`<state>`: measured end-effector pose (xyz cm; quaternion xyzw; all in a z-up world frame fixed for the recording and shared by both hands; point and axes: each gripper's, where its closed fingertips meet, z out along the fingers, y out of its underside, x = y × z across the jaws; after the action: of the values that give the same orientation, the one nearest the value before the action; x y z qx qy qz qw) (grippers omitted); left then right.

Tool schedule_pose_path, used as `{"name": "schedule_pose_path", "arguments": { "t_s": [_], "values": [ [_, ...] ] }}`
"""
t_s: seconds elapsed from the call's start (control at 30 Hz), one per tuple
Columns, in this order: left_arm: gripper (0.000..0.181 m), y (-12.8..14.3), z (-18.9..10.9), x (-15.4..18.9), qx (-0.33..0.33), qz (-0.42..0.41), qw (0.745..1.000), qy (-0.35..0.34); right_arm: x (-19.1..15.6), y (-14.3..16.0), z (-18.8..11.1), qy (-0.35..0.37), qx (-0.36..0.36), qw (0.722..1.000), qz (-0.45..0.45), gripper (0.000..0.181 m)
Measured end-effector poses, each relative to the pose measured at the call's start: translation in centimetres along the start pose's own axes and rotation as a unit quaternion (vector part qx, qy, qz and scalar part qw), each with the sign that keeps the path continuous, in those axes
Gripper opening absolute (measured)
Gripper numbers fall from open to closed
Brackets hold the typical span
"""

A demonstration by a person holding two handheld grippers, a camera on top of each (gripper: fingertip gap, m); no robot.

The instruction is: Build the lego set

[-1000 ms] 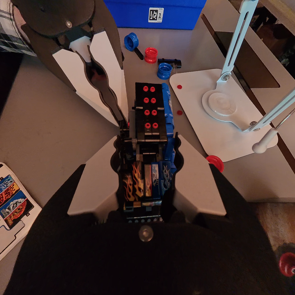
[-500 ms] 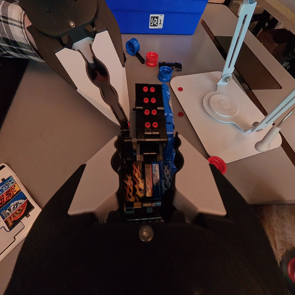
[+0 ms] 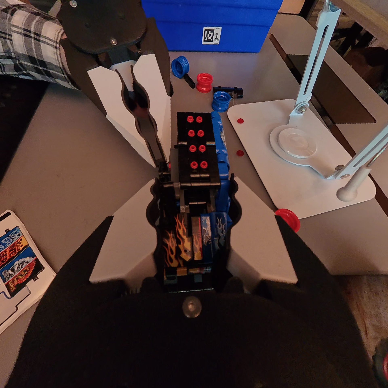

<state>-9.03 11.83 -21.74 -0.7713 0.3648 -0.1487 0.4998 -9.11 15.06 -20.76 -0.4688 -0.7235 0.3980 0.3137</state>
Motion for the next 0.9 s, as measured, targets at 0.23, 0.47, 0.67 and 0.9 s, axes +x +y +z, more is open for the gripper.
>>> {"name": "schedule_pose_path", "arguments": {
  "t_s": [0.23,0.47,0.67,0.9],
  "values": [
    [0.007,0.1,0.1,-0.1,-0.010,0.039,0.999,-0.012,0.1,0.0,0.0,-0.004,0.002,1.000,-0.004,0.065],
    [0.007,0.0,0.1,-0.6,-0.015,0.043,0.998,-0.035,0.5,-0.7,-0.7,0.046,-0.014,0.999,-0.020,0.085],
    [0.007,0.2,0.0,-0.8,-0.009,0.018,0.999,-0.026,-3.0,-3.4,-2.6,0.130,-0.040,0.965,-0.226,0.039],
    [0.007,0.6,0.4,-0.8,-0.002,-0.015,1.000,-0.012,-2.4,1.3,0.9,0.214,-0.156,0.882,-0.389,0.038]
  ]
}}
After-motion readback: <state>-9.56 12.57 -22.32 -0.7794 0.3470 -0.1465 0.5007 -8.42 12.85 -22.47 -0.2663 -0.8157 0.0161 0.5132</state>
